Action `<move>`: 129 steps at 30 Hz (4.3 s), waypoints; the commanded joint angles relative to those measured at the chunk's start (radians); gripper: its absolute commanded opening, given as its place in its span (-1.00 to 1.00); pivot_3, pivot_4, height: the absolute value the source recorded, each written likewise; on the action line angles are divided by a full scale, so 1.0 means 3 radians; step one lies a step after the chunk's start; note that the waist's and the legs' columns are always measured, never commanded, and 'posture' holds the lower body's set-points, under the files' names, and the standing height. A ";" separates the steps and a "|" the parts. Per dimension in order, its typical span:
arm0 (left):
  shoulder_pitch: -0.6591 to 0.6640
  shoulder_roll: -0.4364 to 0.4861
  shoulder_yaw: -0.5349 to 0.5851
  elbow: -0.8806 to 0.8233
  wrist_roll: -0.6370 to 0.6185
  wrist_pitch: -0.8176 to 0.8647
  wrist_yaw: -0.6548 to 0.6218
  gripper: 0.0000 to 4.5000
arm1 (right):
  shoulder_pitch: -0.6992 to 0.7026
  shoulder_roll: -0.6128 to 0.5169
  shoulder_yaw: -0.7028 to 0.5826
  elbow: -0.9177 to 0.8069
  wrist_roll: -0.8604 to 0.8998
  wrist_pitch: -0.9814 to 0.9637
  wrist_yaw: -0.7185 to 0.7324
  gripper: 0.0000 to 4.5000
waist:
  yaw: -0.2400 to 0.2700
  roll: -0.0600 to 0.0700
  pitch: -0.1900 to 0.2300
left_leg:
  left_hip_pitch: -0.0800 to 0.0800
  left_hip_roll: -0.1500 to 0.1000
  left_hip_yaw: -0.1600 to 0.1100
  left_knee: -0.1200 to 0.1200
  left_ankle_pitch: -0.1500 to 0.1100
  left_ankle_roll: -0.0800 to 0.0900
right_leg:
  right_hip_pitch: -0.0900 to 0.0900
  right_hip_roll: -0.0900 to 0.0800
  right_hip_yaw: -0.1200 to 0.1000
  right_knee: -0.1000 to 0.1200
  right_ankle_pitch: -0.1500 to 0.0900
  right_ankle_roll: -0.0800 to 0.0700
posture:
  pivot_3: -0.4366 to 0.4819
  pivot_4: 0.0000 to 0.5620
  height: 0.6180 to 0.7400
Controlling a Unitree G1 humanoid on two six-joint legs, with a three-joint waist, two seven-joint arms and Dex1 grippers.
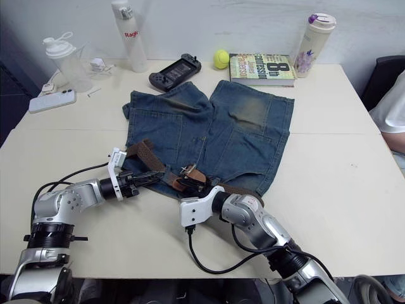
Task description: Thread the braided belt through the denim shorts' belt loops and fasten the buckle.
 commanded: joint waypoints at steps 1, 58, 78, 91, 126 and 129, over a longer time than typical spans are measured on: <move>0.0058 0.0012 0.0001 -0.0063 0.0031 0.0025 0.0007 -1.00 | 0.0010 -0.0008 -0.0063 -0.0081 0.0030 -0.0021 -0.0021 -0.19 | 0.0000 0.0000 0.0000 | 0.0000 0.0000 0.0000 0.0000 0.0000 0.0000 | 0.0000 0.0000 0.0000 0.0000 0.0000 0.0000 | -0.05 -0.47 1.00; 0.1462 0.0089 -0.0313 -0.1419 0.0991 -0.1238 0.0722 -0.94 | 0.0121 -0.0281 -0.0322 -0.0767 0.0302 0.0052 0.0348 -1.00 | -0.0029 0.0005 -0.0009 | 0.0004 -0.0004 -0.0010 0.0001 -0.0002 0.0002 | 0.0006 0.0002 0.0027 -0.0006 -0.0001 0.0000 | -0.05 -0.47 1.00; 0.1529 0.0027 -0.0291 -0.1297 0.0946 -0.1264 0.0717 -0.94 | 0.0442 -0.1514 -0.1643 -0.1314 0.1542 0.0313 0.1132 -1.00 | 0.0035 0.0022 -0.0023 | 0.0011 -0.0004 -0.0006 0.0001 -0.0005 0.0006 | 0.0017 0.0001 0.0027 -0.0017 -0.0003 0.0003 | -0.05 -0.47 1.00; 0.1539 0.0028 -0.0193 -0.1337 0.0758 -0.1389 0.0510 -0.94 | 0.0382 -0.1471 -0.1495 -0.1771 0.2159 0.1210 0.1378 -1.00 | 0.0031 0.0029 -0.0026 | 0.0057 -0.0003 -0.0006 -0.0019 -0.0015 0.0011 | 0.0068 0.0001 0.0026 -0.0045 -0.0005 0.0005 | -0.05 -0.47 1.00; 0.1335 0.0192 -0.0253 -0.1100 0.1072 -0.1427 0.0927 -0.94 | 0.0053 -0.1204 -0.1470 -0.1762 0.2206 0.1390 0.1504 -1.00 | -0.0031 0.0025 -0.0021 | 0.0050 -0.0004 -0.0005 -0.0026 -0.0017 0.0007 | 0.0062 0.0000 0.0026 -0.0055 -0.0006 0.0008 | -0.05 -0.47 1.00; 0.1323 0.0145 -0.0200 -0.1070 0.1018 -0.1423 0.0935 -0.94 | 0.0177 -0.1414 -0.1645 -0.1695 0.2212 0.1291 0.1557 -1.00 | -0.0029 0.0025 -0.0021 | 0.0052 -0.0005 -0.0004 -0.0026 -0.0018 0.0009 | 0.0063 -0.0002 0.0027 -0.0053 -0.0006 0.0008 | -0.05 -0.47 1.00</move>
